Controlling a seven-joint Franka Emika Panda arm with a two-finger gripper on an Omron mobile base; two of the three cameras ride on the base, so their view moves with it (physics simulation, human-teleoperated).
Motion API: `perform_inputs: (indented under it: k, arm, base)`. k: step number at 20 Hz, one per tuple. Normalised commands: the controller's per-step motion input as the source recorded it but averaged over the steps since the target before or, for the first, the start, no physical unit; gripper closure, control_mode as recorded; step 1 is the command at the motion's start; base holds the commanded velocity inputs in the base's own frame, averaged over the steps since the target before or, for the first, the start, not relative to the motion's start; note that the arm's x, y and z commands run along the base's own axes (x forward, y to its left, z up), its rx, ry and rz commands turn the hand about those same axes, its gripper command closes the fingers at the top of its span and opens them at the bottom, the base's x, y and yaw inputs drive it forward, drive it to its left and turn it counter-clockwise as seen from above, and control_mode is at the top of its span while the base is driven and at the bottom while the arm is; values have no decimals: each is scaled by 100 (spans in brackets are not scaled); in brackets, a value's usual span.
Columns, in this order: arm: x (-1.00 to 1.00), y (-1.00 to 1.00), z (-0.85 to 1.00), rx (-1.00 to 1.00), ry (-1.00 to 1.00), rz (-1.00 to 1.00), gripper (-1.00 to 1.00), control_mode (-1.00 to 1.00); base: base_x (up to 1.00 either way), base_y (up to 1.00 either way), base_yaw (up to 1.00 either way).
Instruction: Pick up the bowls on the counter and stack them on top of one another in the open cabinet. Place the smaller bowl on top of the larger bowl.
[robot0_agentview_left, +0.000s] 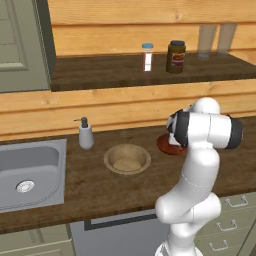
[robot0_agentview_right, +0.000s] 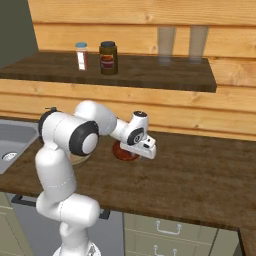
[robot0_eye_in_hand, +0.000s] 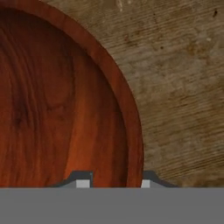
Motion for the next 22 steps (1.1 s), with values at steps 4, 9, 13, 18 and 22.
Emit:
perform_inputs:
  k: [4, 9, 13, 18, 22]
  arm:
    - [-55, 0, 18, 0, 0, -3, 100, -100]
    - [-63, 0, 24, 2, -6, 0, 100, -100]
    - [-41, 0, 40, 6, -9, -2, 100, -100]
    - [-26, 0, 50, 11, -12, -13, 100, -100]
    - [-18, 9, 54, 10, -17, -12, 100, -100]
  base:
    - [0, 0, 0]
    - [0, 0, 0]
    - [0, 0, 0]
    - [0, 0, 0]
    - [0, 0, 0]
